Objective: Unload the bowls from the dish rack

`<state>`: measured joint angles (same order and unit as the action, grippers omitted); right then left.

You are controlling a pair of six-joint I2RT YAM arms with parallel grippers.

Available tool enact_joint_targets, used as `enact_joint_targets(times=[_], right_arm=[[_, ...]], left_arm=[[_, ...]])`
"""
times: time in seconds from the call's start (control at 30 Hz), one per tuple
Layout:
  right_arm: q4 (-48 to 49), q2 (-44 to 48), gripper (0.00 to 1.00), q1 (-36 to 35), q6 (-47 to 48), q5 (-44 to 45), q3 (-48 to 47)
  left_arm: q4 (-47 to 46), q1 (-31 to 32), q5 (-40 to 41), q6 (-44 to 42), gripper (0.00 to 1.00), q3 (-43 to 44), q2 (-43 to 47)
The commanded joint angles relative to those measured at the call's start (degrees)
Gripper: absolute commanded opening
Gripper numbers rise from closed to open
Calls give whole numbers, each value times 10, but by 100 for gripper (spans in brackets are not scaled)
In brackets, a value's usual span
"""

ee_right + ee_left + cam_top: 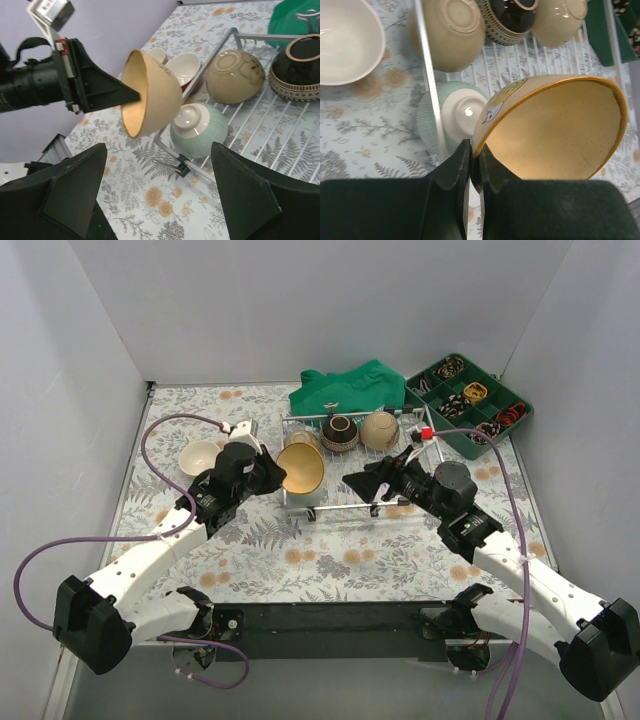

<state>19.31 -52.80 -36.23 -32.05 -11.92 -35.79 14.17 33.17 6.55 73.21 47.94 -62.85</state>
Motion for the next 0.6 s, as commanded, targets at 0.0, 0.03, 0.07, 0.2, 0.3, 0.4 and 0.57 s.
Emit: enact_joint_targets(times=[0.0, 0.03, 0.07, 0.2, 0.3, 0.4, 0.57], right_arm=[[-73, 27, 93, 2, 83, 63, -22], [-81, 30, 93, 2, 91, 69, -21], [-97, 35, 93, 1, 97, 74, -19], [-117, 52, 93, 2, 118, 90, -13], [-127, 59, 93, 1, 132, 97, -7], [-135, 68, 93, 2, 142, 104, -2], [-152, 81, 93, 2, 166, 113, 3]], left_arm=[[124, -32, 63, -3, 0, 65, 6], [143, -43, 64, 3, 0, 72, 4], [173, -56, 63, 6, 0, 74, 5], [226, -153, 40, 12, 0, 74, 13], [255, -207, 31, 8, 0, 73, 10], [263, -248, 24, 4, 0, 62, -4], [220, -317, -29, 5, 0, 22, -27]])
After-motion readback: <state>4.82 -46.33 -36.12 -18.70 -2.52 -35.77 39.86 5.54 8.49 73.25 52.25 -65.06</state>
